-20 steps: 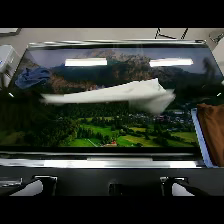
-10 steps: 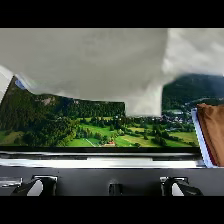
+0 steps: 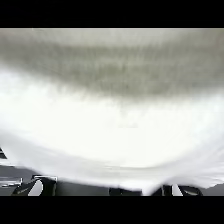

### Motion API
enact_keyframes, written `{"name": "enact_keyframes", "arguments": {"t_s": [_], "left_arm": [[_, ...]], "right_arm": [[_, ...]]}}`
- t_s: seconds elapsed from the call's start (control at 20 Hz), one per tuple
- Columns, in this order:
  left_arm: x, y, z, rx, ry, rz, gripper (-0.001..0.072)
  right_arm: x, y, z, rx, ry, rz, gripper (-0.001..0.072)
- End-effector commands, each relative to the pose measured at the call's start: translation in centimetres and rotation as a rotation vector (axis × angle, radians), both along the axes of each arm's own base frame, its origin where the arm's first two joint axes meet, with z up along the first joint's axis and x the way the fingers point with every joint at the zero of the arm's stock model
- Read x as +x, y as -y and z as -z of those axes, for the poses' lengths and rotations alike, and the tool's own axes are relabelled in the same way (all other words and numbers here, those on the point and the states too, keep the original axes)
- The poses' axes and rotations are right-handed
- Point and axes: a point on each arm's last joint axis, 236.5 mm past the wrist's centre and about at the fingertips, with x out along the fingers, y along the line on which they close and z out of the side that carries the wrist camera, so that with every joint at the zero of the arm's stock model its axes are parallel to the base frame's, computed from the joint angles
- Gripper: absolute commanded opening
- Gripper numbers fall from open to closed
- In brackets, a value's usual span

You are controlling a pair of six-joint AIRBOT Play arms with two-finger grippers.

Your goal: Fold the clothes and pants, and hang the long-sleeved shirts on hangers.

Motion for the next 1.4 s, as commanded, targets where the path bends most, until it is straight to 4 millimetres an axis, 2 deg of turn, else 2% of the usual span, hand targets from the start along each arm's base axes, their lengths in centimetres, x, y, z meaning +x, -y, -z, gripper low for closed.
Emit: {"name": "enact_keyframes", "arguments": {"t_s": [0.0,0.1,0.2,0.25,0.35,0.45,0.5,0.6,0.65,0.75,0.85,0.95,1.15,1.25,1.35], "left_arm": [[7.5,-2.0,11.1,-0.073,-0.41,0.038,0.0018],[12.8,-2.8,21.7,-0.152,-0.716,0.095,0.0018],[16.5,-2.7,33.1,-0.221,-0.98,0.143,0.0018],[17.4,-2.6,38.4,-0.251,-1.093,0.156,0.0018],[18.5,-2.8,48.2,-0.348,-1.287,0.14,0.0018],[20.0,-3.7,54.6,-0.423,-1.381,0.093,0.0018],[21.3,-4.1,56.8,-0.465,-1.402,0.071,0.0019],[24.4,-5.2,59.1,-0.507,-1.379,0.036,0.0019],[26.2,-5.7,59.5,-0.51,-1.348,0.019,0.0019],[29.5,-6.6,59.4,-0.497,-1.274,-0.01,0.0019],[31.7,-6.6,59.0,-0.484,-1.229,-0.015,0.0019],[33.2,-6.2,59.4,-0.47,-1.205,-0.015,0.002],[34.2,-5.2,61.8,-0.464,-1.221,-0.015,0.002],[34.5,-5.4,61.9,-0.466,-1.21,-0.024,0.002],[34.3,-5.4,60.7,-0.462,-1.221,0.0,0.002]], "right_arm": [[7.7,0.7,10.9,0.114,-0.447,-0.062,0.0046],[12.3,0.5,24.3,0.205,-0.938,-0.155,0.0045],[14.6,-0.8,35.7,0.289,-1.286,-0.208,0.0045],[15.2,-2.2,41.3,0.312,-1.422,-0.237,0.0045],[16.8,-4.7,50.5,0.339,-1.559,-0.251,0.0046],[19.8,-5.5,57.1,0.446,-1.591,-0.18,0.0046],[21.9,-5.5,59.3,0.511,-1.572,-0.148,0.0046],[26.6,-5.2,61.3,0.569,-1.46,-0.125,0.0047],[29.2,-4.5,61.3,0.571,-1.371,-0.107,0.0047],[34.3,-2.9,59.9,0.569,-1.172,-0.077,0.0046],[37.8,-1.6,58.5,0.572,-1.022,-0.052,0.0046],[39.0,-1.5,59.5,0.581,-1.008,-0.046,0.0046],[38.6,-2.4,63.3,0.637,-1.091,-0.051,0.0046],[38.5,-2.4,63.2,0.637,-1.095,-0.053,0.0047],[38.0,-2.6,61.6,0.626,-1.108,-0.072,0.0047]]}}
